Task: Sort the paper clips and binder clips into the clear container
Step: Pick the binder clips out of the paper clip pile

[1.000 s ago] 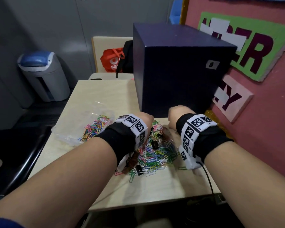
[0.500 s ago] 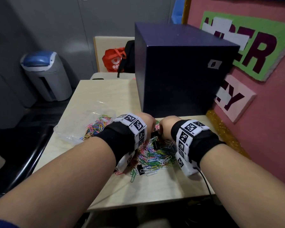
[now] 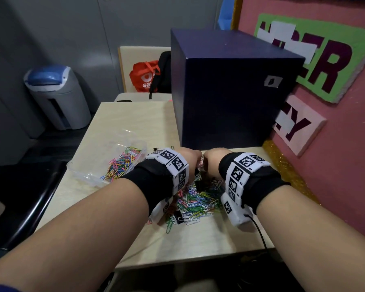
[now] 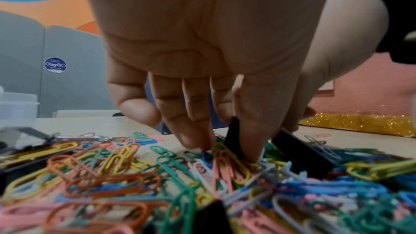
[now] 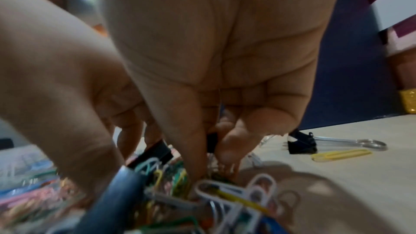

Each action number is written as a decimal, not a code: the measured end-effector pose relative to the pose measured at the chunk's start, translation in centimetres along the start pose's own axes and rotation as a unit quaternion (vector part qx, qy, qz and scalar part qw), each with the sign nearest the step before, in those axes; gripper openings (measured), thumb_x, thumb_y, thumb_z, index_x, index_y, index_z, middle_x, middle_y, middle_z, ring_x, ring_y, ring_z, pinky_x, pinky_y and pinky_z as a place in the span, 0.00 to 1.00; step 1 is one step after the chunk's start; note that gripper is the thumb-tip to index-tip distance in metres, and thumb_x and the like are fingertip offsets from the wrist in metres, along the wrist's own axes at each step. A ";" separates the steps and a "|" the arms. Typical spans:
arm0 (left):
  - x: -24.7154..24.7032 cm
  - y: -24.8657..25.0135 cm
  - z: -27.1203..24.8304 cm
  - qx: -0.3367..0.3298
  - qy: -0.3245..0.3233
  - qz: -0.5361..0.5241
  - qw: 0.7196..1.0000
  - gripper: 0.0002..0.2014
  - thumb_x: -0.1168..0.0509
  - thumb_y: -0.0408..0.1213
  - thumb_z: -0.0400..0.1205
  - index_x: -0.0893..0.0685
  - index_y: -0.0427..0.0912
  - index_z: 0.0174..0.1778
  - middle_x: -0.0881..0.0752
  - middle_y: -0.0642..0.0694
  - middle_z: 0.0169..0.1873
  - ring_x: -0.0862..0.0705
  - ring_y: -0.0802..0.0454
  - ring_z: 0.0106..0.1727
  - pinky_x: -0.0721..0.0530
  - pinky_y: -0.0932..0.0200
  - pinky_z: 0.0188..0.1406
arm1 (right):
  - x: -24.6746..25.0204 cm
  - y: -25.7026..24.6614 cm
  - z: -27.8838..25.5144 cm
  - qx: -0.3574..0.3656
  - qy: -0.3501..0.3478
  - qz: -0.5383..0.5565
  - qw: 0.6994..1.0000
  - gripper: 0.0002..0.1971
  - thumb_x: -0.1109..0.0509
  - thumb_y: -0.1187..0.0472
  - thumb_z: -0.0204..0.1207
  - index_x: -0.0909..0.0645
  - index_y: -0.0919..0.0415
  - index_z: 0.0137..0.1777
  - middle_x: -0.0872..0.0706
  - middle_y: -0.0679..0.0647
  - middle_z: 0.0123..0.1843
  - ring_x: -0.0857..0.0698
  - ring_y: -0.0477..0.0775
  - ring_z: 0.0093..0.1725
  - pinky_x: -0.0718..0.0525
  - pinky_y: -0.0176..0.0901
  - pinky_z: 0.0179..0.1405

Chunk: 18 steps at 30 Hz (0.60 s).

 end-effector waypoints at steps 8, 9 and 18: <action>0.3 0.7 -0.4 -0.010 -0.020 0.013 1.000 0.10 0.32 0.30 0.75 0.24 0.42 0.48 0.22 0.45 0.41 0.26 0.45 0.39 0.28 0.58 0.33 | 3.0 3.0 0.1 -0.090 -0.002 -0.014 0.996 0.06 0.38 0.62 0.81 0.19 0.60 0.51 0.16 0.58 0.46 0.21 0.58 0.44 0.22 0.44 0.38; 0.4 0.7 -0.3 -0.017 -0.013 -0.001 1.000 0.09 0.32 0.30 0.74 0.26 0.44 0.43 0.22 0.45 0.40 0.27 0.46 0.39 0.29 0.58 0.32 | 3.2 3.5 0.1 -0.103 0.008 -0.013 0.995 0.09 0.39 0.64 0.81 0.18 0.62 0.54 0.15 0.59 0.50 0.19 0.59 0.45 0.21 0.45 0.40; 2.1 -2.4 -0.6 0.022 0.053 -0.162 0.985 0.13 0.29 0.35 0.72 0.27 0.48 0.43 0.21 0.51 0.34 0.24 0.51 0.34 0.26 0.59 0.29 | 2.3 2.5 -1.5 -0.055 0.009 0.031 0.998 0.15 0.31 0.56 0.77 0.15 0.57 0.61 0.13 0.55 0.61 0.15 0.54 0.52 0.17 0.43 0.49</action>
Point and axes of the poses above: each hand's wrist, its own z-axis towards the middle knuckle, its own x-axis out of the back of the hand, y = z × x, the point moved 8 cm from there along z, towards the middle knuckle
